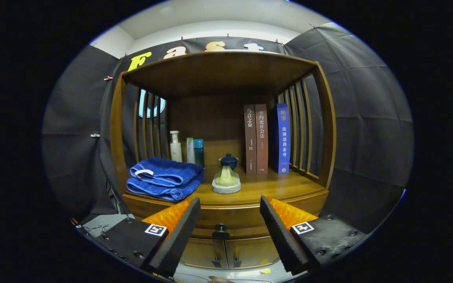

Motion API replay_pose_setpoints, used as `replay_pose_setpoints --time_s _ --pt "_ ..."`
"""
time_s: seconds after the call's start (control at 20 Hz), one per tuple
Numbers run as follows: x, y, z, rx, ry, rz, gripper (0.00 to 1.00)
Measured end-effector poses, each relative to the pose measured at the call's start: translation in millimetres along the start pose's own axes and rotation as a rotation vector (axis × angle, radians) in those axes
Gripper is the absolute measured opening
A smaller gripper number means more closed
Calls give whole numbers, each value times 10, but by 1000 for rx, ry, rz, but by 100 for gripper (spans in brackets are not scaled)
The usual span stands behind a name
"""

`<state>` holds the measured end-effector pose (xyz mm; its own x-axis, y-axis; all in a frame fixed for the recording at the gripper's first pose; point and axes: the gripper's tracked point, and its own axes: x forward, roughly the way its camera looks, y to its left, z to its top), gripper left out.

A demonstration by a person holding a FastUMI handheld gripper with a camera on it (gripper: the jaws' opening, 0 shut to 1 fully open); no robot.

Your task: Pull open the drawer, take out the items inside it, and place them on the countertop above the cabinet.

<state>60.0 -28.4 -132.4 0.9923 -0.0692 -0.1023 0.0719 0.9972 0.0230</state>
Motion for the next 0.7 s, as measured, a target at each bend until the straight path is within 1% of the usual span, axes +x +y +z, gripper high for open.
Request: replay_pose_setpoints --time_s 0.35,0.5,0.7 --pt "-451 16 364 -4 -61 20 99" --pt "-592 1 412 -15 -63 27 99" --pt "-705 -72 444 -20 -68 14 99"
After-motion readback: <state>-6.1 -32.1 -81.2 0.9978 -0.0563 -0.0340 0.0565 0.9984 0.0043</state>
